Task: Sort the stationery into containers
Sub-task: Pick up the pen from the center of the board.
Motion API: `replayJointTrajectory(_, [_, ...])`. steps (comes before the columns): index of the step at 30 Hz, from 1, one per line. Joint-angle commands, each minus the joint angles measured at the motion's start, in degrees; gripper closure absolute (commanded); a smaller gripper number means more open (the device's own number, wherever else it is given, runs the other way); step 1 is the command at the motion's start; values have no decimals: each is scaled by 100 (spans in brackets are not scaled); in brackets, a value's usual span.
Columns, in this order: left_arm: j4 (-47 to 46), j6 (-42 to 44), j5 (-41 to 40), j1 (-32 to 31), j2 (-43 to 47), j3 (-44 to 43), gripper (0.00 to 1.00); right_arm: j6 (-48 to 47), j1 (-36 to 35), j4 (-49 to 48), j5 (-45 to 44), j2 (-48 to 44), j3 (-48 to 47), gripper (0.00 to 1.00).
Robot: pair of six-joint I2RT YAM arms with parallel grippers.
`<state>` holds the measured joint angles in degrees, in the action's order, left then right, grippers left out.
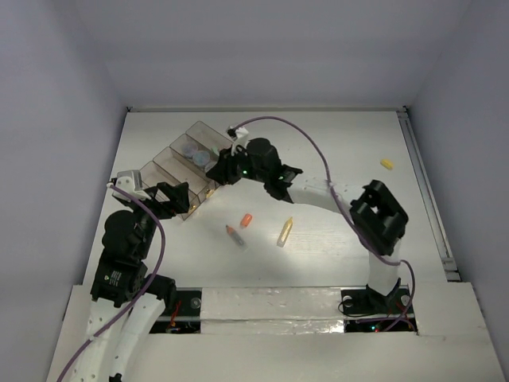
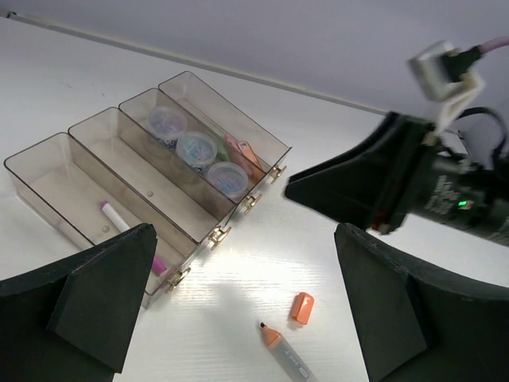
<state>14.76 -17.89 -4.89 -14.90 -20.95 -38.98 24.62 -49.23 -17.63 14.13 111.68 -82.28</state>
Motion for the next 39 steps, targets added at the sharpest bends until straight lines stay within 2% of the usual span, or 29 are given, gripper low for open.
replayJointTrajectory(1, [-316,58,93,22,-93,-39,7,-282,160,-400,-367,-699,562,63])
replayJointTrajectory(11, [-413,-109,444,22,-304,-39,7,-774,212,1094,-780,-2307,2083,59])
replayJointTrajectory(17, [-343,-600,1489,22,-998,-154,5,-854,212,1876,-1263,-3423,2901,59])
replayJointTrajectory(22, [-694,-1260,2026,-109,-1341,364,1,-775,212,2798,-1781,-3872,2990,59])
replayJointTrajectory(27, [-624,-1796,1431,-654,-1394,873,1,-678,265,3063,-1896,-4355,3217,59])
replayJointTrajectory(30, [-632,-2305,1053,-1234,-1525,1268,1,-617,265,3169,-1905,-4575,3323,59])
replayJointTrajectory(31, [-641,-2516,990,-1540,-1596,1357,12,-599,265,3195,-1914,-4628,3367,59])
replayJointTrajectory(33, [-720,-2771,754,-1875,-1841,1481,18,-564,265,3204,-1914,-4734,3464,59])
replayJointTrajectory(34, [-738,-3060,630,-2242,-1938,1559,23,-538,265,3213,-1871,-4847,3560,59])
replayJointTrajectory(39, [-589,-3730,-467,-2983,-2894,1446,23,-415,265,3073,-1467,-5191,3921,59])
